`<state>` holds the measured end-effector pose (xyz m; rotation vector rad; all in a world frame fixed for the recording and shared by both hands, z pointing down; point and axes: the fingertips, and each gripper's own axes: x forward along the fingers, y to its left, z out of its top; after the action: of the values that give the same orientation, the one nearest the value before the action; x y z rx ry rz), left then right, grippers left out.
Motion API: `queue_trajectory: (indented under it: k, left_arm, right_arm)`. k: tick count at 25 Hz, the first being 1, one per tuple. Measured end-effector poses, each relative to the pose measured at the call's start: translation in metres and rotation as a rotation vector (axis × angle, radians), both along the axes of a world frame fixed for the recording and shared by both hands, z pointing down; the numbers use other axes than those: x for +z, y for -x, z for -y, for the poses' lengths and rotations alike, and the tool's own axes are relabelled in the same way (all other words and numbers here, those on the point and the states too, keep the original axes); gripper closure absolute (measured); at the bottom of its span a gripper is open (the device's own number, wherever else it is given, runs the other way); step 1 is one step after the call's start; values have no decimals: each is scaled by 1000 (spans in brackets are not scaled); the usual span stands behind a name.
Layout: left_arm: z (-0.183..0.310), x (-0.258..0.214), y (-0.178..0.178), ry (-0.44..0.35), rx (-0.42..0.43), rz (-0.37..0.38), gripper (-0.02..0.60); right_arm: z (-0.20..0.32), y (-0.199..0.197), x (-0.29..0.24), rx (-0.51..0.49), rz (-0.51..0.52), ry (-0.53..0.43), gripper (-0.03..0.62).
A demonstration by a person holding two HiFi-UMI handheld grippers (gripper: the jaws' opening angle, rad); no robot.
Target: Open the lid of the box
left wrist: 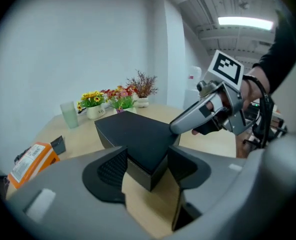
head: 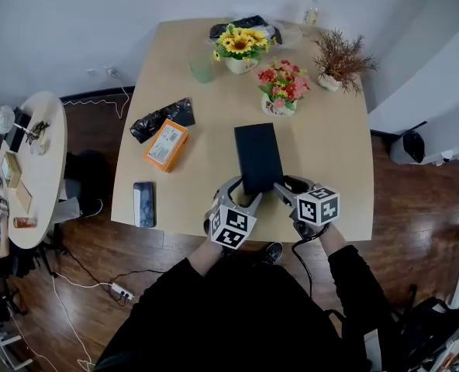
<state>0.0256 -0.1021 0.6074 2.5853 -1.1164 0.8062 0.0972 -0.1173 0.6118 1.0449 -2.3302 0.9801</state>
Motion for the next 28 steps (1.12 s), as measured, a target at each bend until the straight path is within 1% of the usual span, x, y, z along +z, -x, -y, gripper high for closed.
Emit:
queue_trajectory:
  k: [1, 2, 3, 4, 5, 6, 7, 8, 9, 10, 11, 12, 13, 15, 16, 18, 21, 23, 26, 28]
  left_arm:
    - [-1, -2, -3, -36, 35, 24, 347]
    - [-6, -7, -10, -92, 95, 50, 359]
    - [-13, -13, -21, -167, 169, 75, 492]
    - [-19, -21, -33, -242, 234, 102, 565]
    - [-24, -27, -41, -296, 266, 127, 580]
    - [-25, -32, -44, -314, 259, 131, 577]
    - [-23, -36, -39, -293, 217, 104, 548]
    - [-20, -39, -29, -246, 156, 58, 545]
    - [-16, -40, -15, -197, 93, 17, 517]
    - [-12, -39, 0, -159, 39, -8, 487]
    - [-9, -35, 15, -133, 1, -15, 463]
    - [-8, -29, 27, -111, -18, -12, 430]
    - [-8, -20, 34, -85, -19, -7, 388]
    - [-7, -4, 37, -35, 22, 8, 304]
    - [-5, 3, 35, -23, 53, 23, 288]
    - [1, 12, 30, -13, 112, 59, 282]
    - [8, 18, 25, 9, 160, 71, 278]
    - [9, 17, 24, 13, 160, 58, 278]
    - [7, 17, 24, -2, 146, 50, 287]
    - [8, 17, 24, -23, 149, 67, 291]
  right_arm:
    - [0, 1, 0, -5, 10, 6, 432]
    - [-2, 4, 0, -19, 22, 16, 435]
    - [-4, 10, 0, -41, 37, 27, 449]
    - [-7, 16, -1, -65, 46, 34, 456]
    - [-9, 21, -2, -82, 44, 28, 466]
    - [-10, 23, -3, -90, 31, 8, 472]
    - [-11, 22, -4, -97, 11, -22, 479]
    - [-11, 19, -6, -107, -16, -56, 484]
    - [-11, 16, -7, -124, -52, -97, 484]
    - [-11, 14, -9, -149, -95, -145, 476]
    - [-11, 13, -10, -178, -137, -190, 468]
    - [-12, 15, -10, -205, -163, -223, 455]
    - [-14, 17, -9, -225, -170, -237, 427]
    - [-16, 25, -4, -240, -148, -223, 378]
    - [-16, 29, -1, -248, -142, -211, 337]
    - [-17, 35, 7, -285, -171, -204, 291]
    - [-15, 36, 14, -313, -251, -237, 286]
    - [-11, 35, 13, -303, -280, -260, 311]
    - [-11, 35, 13, -293, -279, -266, 324]
    - [-12, 35, 14, -287, -269, -257, 333]
